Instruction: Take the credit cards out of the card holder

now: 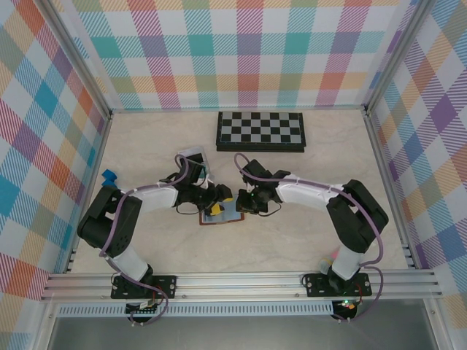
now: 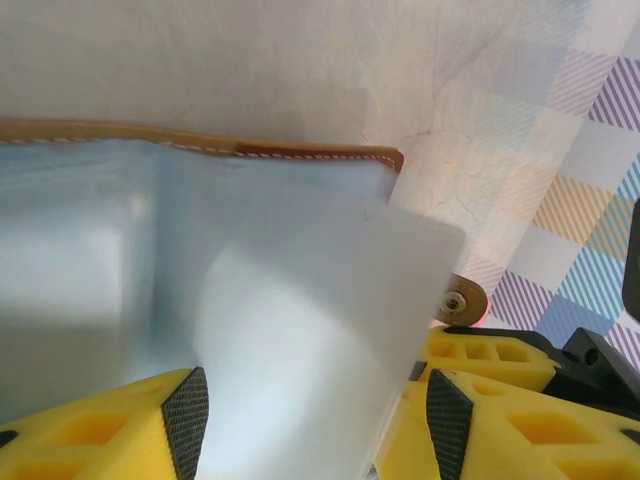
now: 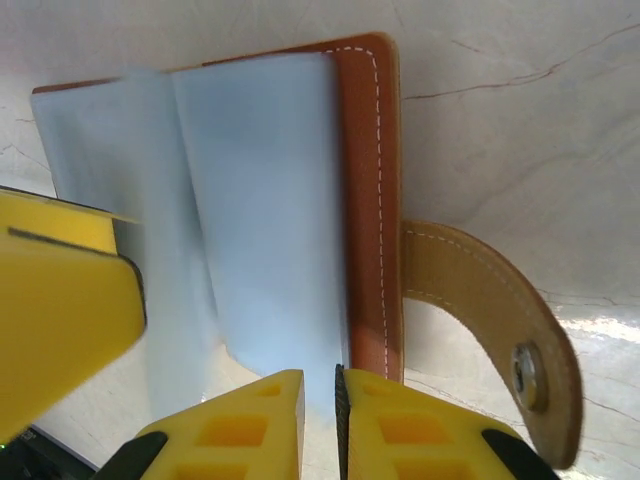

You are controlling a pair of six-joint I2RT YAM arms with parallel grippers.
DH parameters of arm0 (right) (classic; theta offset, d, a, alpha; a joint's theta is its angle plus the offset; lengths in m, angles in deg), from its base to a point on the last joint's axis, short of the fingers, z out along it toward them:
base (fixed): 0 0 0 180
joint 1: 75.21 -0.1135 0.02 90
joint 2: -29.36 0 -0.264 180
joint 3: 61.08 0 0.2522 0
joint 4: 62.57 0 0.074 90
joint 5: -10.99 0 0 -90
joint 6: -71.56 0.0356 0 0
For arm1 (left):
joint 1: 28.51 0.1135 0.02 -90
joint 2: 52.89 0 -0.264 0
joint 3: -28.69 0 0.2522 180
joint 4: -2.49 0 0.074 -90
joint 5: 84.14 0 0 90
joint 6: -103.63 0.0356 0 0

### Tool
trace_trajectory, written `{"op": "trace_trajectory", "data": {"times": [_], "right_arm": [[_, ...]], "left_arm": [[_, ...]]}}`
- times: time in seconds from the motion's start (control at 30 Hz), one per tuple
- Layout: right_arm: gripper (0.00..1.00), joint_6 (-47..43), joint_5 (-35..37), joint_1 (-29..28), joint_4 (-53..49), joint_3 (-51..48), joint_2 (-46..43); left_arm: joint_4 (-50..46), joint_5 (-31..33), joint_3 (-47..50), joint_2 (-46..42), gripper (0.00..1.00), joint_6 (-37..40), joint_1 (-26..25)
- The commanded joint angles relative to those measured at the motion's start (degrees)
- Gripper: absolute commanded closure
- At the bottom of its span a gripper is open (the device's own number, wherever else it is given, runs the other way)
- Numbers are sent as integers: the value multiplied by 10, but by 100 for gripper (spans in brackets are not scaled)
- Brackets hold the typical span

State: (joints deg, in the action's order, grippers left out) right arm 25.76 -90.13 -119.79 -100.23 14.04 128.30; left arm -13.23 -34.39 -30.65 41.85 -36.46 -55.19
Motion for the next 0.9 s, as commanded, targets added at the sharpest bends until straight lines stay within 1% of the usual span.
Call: {"op": "trace_trajectory", "data": {"times": [0.0,0.17,0.27,0.3,0.4,0.5,0.57,0.6,0.73,0.8,0.87], "right_arm": [[83,8,1,5,20,-11,-19],[83,14,13,7,32,-29,-44],[83,13,12,8,47,-39,-54],[84,10,6,8,50,-39,-53],[87,-1,-23,8,63,-33,-39],[88,-11,-61,8,90,-29,-26],[89,-15,-68,8,80,-13,-3],[89,-14,-63,8,70,-5,10],[90,-10,-42,8,29,22,56],[90,-9,-34,8,22,23,65],[90,-9,-31,8,18,22,71]], "left_arm": [[21,-20,-13,4,36,-13,-7],[26,-22,-17,0,30,-14,-9],[17,-9,-21,4,31,-11,-9],[11,-2,-24,7,32,-9,-10],[-5,23,-25,12,42,-6,-10],[-20,31,-31,16,57,-3,-10],[-52,34,-43,18,64,10,-10],[-66,38,-46,15,65,17,-9],[-133,70,-58,-12,66,48,4],[-183,96,-58,-31,65,67,19],[-216,118,-52,-50,62,85,37]]}}
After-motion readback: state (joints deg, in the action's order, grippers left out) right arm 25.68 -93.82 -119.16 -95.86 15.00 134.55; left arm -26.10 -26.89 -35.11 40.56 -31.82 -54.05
